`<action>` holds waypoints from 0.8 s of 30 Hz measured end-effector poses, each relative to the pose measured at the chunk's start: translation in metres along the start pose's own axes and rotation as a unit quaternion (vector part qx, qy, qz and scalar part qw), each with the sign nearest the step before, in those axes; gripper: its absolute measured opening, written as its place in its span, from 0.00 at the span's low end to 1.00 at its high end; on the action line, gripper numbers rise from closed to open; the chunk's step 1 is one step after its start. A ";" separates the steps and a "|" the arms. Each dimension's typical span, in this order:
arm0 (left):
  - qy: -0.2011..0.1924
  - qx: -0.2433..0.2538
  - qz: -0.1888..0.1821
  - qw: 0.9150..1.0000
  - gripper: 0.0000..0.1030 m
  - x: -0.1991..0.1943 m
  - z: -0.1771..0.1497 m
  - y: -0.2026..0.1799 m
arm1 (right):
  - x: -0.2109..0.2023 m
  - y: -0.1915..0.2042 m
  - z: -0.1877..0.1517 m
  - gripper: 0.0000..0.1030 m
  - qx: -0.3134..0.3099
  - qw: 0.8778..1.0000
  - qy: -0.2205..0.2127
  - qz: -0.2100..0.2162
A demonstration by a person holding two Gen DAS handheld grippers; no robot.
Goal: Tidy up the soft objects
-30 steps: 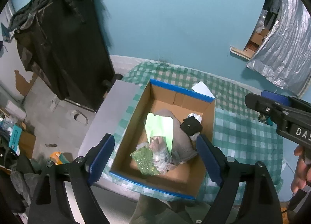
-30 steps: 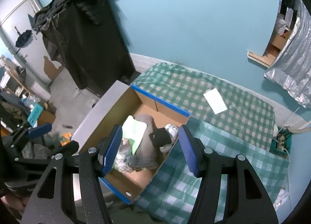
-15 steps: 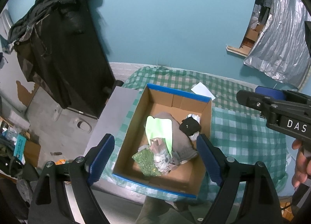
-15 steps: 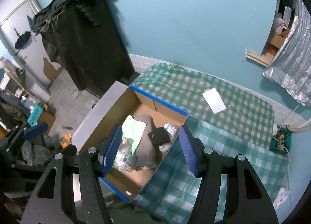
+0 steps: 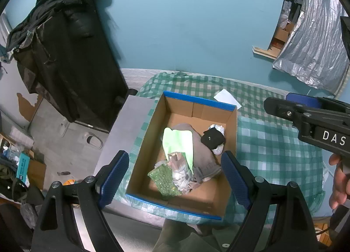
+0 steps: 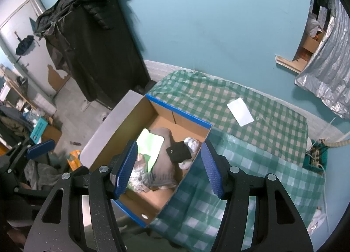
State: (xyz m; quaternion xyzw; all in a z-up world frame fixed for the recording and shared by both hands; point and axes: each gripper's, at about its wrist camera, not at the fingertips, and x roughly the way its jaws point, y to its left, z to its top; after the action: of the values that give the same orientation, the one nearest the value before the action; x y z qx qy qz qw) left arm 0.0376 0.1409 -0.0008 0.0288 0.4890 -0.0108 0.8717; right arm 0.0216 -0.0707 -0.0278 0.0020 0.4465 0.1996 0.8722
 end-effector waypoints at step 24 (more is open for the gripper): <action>0.005 0.002 0.003 1.000 0.85 -0.001 -0.002 0.002 | 0.004 0.004 -0.006 0.58 0.003 1.000 0.006 0.003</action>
State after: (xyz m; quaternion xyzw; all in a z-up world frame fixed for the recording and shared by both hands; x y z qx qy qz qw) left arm 0.0357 0.1432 -0.0005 0.0317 0.4936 -0.0090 0.8690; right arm 0.0177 -0.0665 -0.0331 0.0052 0.4520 0.2012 0.8690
